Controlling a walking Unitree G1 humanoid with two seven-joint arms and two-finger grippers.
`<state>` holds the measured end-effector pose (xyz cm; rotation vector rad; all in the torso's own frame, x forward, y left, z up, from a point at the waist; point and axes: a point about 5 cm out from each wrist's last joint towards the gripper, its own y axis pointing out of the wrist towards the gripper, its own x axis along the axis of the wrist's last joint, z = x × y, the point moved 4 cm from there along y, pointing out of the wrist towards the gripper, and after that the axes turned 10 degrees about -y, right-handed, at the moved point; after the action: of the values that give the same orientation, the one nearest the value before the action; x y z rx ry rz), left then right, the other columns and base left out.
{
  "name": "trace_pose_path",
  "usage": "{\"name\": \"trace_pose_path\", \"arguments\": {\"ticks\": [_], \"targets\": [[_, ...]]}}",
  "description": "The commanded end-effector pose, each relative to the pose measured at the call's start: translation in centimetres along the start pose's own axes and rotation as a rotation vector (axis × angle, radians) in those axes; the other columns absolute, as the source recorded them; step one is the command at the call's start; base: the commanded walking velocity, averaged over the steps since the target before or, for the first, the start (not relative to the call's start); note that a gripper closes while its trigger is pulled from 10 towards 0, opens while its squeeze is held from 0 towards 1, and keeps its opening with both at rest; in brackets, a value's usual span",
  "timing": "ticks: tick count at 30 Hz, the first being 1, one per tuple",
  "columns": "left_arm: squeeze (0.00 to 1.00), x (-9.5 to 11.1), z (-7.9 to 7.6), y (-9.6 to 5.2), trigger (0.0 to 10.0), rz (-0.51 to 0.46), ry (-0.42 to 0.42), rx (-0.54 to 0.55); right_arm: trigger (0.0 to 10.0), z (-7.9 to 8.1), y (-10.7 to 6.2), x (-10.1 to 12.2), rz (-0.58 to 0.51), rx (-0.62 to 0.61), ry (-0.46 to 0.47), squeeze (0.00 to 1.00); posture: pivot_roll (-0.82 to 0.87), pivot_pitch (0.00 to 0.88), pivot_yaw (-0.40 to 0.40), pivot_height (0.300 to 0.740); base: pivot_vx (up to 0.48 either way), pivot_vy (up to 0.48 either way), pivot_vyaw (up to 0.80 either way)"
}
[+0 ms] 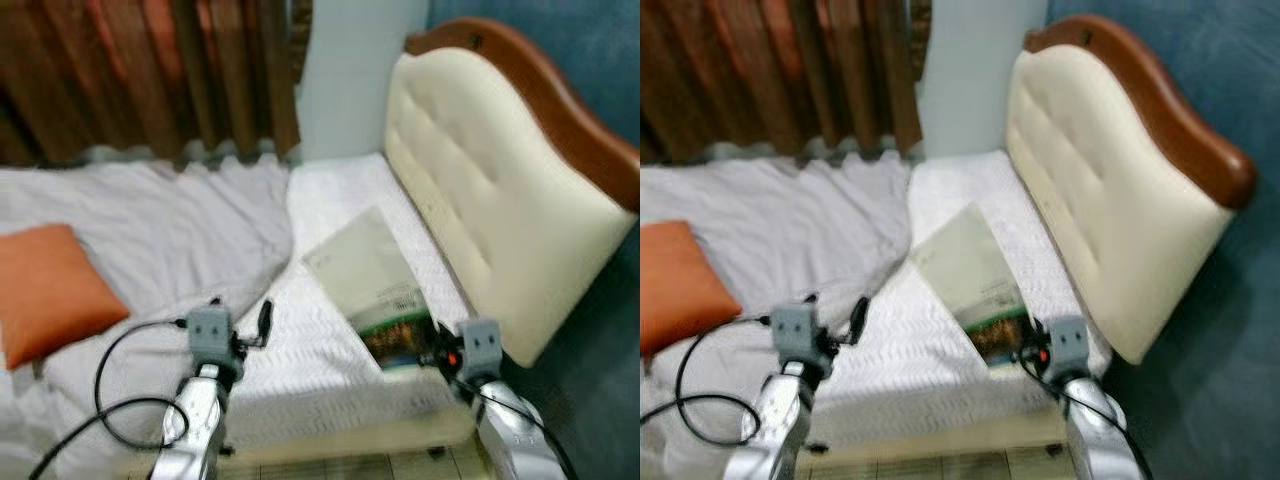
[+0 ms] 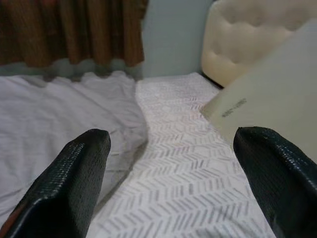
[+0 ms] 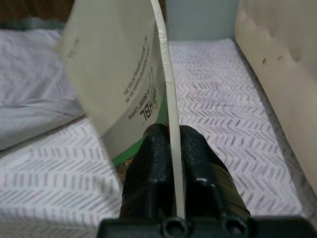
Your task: Clean up the room
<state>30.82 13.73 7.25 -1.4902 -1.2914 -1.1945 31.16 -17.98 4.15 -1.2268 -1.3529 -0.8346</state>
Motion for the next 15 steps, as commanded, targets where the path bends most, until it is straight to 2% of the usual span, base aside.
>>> {"name": "trace_pose_path", "arguments": {"ticks": [1, 9, 15], "targets": [[0.0, 0.19, 0.39, 0.3, 10.0, 0.009, 0.016, -0.004, 0.0, 0.05, 0.51, 1.46, -0.059, -0.009, -0.002, 0.0, -0.01, 0.014, -0.023, 0.74, 0.48, 0.0, 0.0], [0.0, -0.17, 0.19, 0.47, 10.0, 0.036, 0.037, -0.035, 0.0, 0.13, 0.42, 1.13, -0.049, -0.013, -0.001, 0.0, -0.01, 0.016, -0.017, 0.74, 0.48, 0.0, 0.0], [0.0, -0.47, -0.09, 0.87, 10.0, 0.056, 0.102, -0.064, 0.0, 0.15, 0.23, 0.99, -0.048, -0.021, -0.001, 0.0, -0.02, 0.017, -0.013, 0.74, 0.48, 0.0, 0.0]]}}
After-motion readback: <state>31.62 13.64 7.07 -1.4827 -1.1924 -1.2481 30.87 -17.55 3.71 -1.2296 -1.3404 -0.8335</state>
